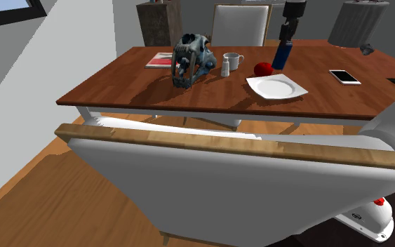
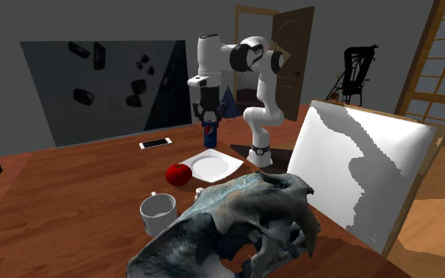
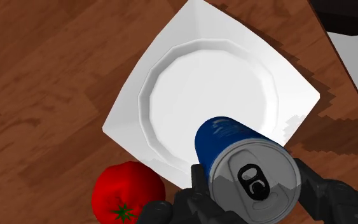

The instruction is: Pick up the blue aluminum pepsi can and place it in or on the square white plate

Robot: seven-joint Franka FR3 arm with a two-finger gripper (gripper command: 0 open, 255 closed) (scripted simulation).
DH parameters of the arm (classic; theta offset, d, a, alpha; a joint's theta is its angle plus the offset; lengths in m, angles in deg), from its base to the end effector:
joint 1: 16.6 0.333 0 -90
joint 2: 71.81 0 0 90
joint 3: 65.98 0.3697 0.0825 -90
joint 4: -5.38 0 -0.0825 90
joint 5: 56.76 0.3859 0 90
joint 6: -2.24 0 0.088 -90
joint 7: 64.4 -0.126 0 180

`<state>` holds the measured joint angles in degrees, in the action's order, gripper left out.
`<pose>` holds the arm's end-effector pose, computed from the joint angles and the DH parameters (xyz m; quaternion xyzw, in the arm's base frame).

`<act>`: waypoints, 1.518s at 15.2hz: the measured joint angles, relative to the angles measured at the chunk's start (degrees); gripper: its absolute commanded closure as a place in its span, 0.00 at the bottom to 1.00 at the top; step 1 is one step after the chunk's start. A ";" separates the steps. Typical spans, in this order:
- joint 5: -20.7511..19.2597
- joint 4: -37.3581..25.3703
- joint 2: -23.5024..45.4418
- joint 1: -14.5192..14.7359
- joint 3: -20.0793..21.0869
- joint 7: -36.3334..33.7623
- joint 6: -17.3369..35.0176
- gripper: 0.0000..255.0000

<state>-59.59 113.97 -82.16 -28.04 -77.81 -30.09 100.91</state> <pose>0.4524 -0.2099 0.6104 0.9948 0.1014 -0.0012 0.0062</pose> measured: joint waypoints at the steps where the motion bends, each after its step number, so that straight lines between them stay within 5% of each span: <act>1: 0.02 0.77 0.05 0.03 0.03 -0.10 0.81 1.00; 17: -0.04 12.00 0.91 -0.16 -0.33 -0.09 12.89 1.00; 23: -0.05 12.56 0.92 -0.20 -0.38 -0.04 13.48 1.00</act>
<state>-59.64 126.53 -81.24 -28.23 -78.19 -30.13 114.39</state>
